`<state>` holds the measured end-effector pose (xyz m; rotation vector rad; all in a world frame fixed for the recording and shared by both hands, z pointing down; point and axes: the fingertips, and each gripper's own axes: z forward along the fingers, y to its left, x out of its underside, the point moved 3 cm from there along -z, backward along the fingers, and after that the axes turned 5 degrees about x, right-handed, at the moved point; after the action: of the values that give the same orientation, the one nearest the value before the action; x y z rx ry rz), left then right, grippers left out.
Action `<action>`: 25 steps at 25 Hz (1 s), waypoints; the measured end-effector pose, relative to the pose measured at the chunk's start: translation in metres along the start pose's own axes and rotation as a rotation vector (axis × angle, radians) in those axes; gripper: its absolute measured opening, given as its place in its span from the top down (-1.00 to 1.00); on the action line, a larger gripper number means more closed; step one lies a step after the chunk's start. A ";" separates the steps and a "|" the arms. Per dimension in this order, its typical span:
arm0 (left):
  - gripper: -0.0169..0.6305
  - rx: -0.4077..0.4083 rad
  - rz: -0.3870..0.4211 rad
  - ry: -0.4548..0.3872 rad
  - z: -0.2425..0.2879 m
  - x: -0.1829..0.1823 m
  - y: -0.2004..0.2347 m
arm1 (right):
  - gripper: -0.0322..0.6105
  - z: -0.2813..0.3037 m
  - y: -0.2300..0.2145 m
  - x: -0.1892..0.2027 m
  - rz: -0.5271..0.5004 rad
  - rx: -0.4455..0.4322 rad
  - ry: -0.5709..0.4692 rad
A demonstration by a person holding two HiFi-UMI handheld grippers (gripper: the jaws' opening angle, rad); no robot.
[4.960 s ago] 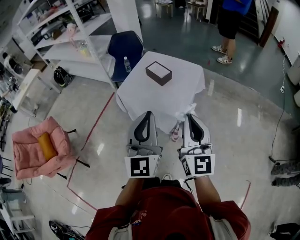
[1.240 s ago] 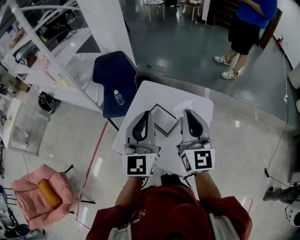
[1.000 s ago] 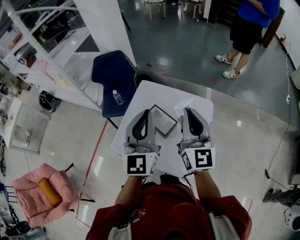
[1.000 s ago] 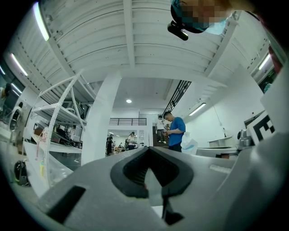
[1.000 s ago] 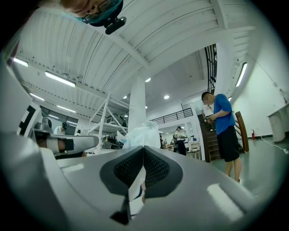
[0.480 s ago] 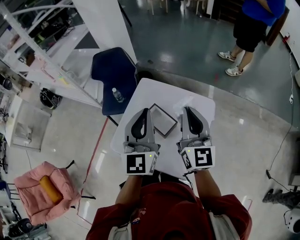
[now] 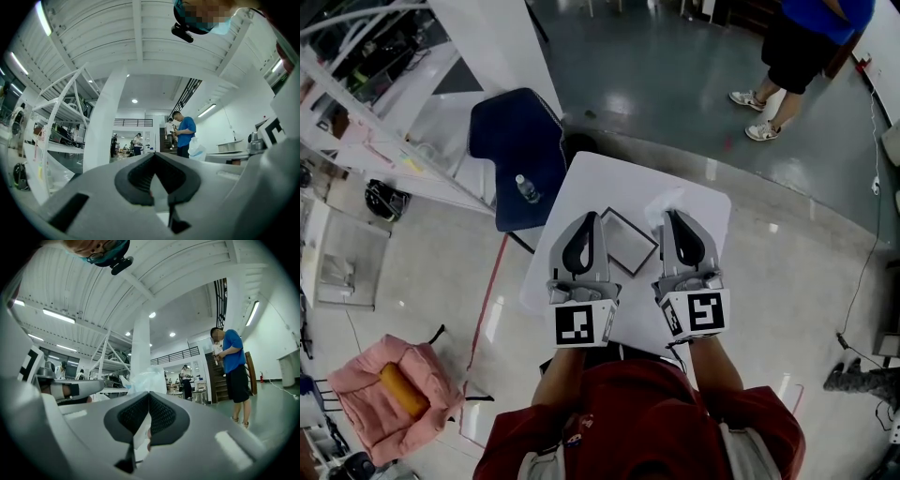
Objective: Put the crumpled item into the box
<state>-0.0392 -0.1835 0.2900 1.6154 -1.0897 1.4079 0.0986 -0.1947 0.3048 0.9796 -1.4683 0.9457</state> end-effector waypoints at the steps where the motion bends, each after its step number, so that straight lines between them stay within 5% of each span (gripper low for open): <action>1: 0.94 0.001 -0.002 0.001 0.002 0.002 0.004 | 0.89 0.004 0.001 0.002 -0.004 0.002 0.007; 25: 0.94 0.007 -0.076 0.011 0.039 0.044 0.078 | 0.89 0.083 0.031 0.088 -0.054 0.012 0.230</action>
<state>-0.0946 -0.2549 0.3270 1.6353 -1.0077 1.3712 0.0343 -0.2684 0.3821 0.8835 -1.2393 0.9937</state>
